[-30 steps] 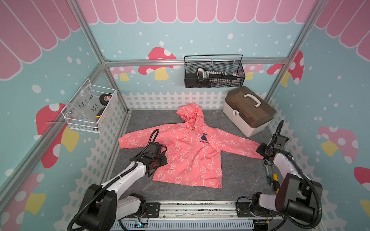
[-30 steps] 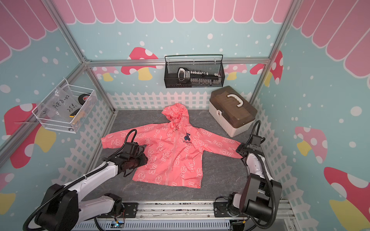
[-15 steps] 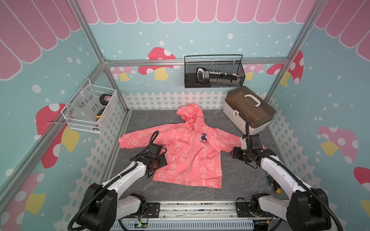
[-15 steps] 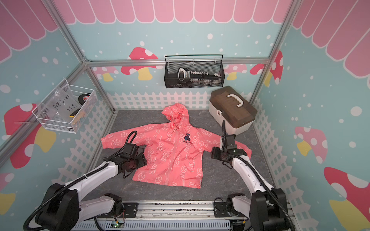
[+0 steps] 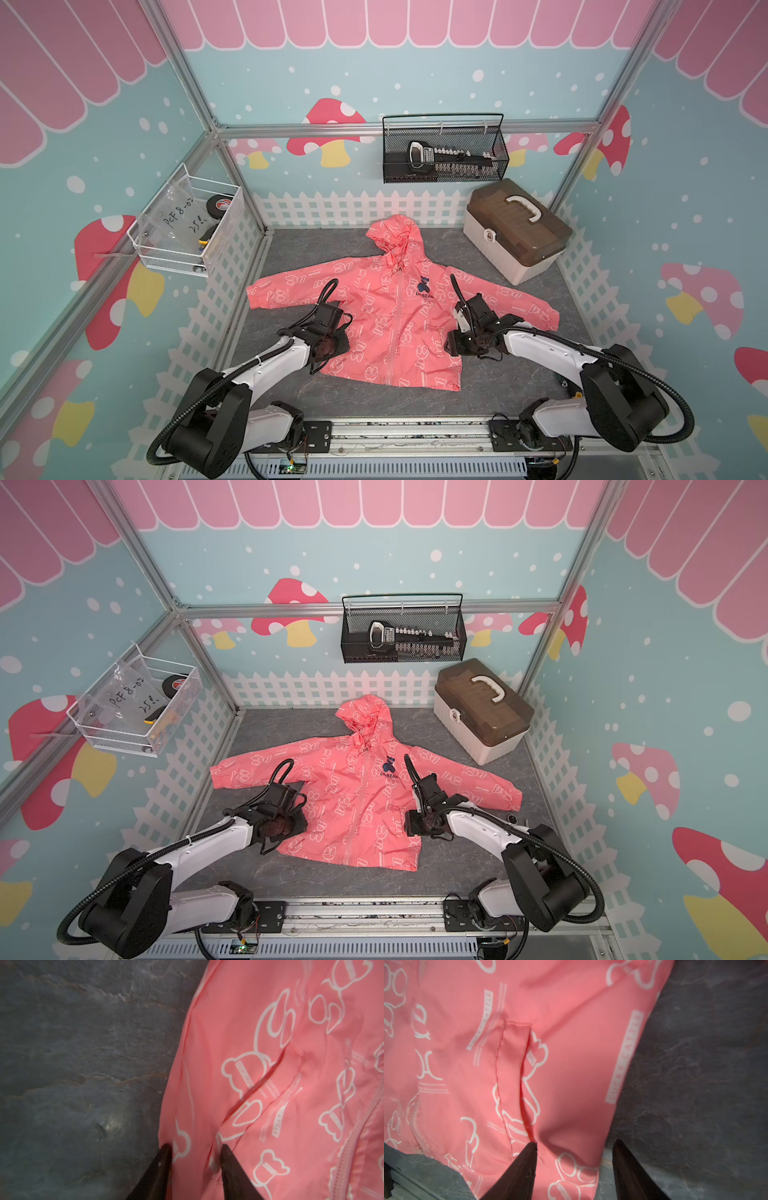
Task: Unzip the jacket
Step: Flatten out the jacket at the center of the board.
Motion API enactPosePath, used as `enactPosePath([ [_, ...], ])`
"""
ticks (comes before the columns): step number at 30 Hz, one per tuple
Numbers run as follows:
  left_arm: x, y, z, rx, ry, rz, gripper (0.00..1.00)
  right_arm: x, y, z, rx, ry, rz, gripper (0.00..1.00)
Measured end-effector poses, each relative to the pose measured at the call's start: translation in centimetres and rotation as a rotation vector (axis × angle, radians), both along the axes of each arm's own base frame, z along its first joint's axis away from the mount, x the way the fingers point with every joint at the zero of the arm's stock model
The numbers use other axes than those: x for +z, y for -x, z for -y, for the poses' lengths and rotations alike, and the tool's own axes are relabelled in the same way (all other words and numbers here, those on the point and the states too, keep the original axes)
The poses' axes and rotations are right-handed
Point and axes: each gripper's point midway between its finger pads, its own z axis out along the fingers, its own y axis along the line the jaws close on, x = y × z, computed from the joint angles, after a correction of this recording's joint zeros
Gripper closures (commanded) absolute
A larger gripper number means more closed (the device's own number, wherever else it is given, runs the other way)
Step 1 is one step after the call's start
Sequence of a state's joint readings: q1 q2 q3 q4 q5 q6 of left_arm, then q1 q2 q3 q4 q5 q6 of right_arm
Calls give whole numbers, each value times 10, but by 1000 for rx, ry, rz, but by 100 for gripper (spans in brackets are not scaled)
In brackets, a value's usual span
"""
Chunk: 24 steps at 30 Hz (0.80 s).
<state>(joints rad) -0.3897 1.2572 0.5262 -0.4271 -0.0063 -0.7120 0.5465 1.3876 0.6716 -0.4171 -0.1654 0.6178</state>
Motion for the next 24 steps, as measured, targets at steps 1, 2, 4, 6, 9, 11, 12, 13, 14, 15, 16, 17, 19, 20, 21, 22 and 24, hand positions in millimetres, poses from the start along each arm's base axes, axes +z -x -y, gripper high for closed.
enactPosePath([
  [1, -1, 1, 3, -3, 2, 0, 82, -4, 1, 0, 2, 12, -11, 55],
  [2, -2, 3, 5, -6, 3, -2, 87, -7, 1, 0, 0, 22, -11, 60],
  [4, -3, 7, 10, -16, 9, -2, 95, -7, -1, 2, -8, 32, -3, 71],
  [6, -3, 11, 15, -18, 17, 4, 100, -10, 0, 4, -16, 48, 3, 82],
  [9, -3, 26, 23, -30, 31, 9, 100, -11, 8, 12, -26, 62, 19, 92],
  [11, -3, 38, 31, -48, 40, 8, 100, -12, 16, 20, -44, 63, 25, 92],
  [12, -3, 46, 36, -61, 44, 6, 100, -11, 23, 24, -54, 60, 26, 92],
  [13, -3, 52, 40, -72, 45, 3, 100, -11, 29, 28, -64, 56, 24, 91],
  [14, -2, 59, 44, -85, 46, -4, 96, -9, 36, 33, -75, 52, 22, 83],
  [15, -2, 64, 48, -94, 43, -9, 80, -6, 42, 37, -87, 48, 22, 69],
  [16, -2, 69, 50, -102, 39, -12, 68, -2, 46, 40, -97, 46, 27, 57],
  [17, -2, 72, 52, -107, 32, -14, 58, 5, 48, 42, -109, 39, 41, 45],
  [19, 3, 76, 54, -105, 24, -9, 43, 22, 47, 47, -119, 31, 86, 32],
  [20, 7, 77, 53, -100, 16, -3, 38, 34, 45, 49, -123, 33, 114, 28],
  [21, 12, 77, 51, -97, 6, 7, 33, 46, 41, 50, -123, 35, 145, 24],
  [22, 18, 75, 49, -92, -2, 23, 29, 59, 34, 49, -119, 38, 179, 23],
  [24, 40, 65, 48, -80, -14, 82, 20, 86, 14, 46, -106, 56, 252, 21],
])
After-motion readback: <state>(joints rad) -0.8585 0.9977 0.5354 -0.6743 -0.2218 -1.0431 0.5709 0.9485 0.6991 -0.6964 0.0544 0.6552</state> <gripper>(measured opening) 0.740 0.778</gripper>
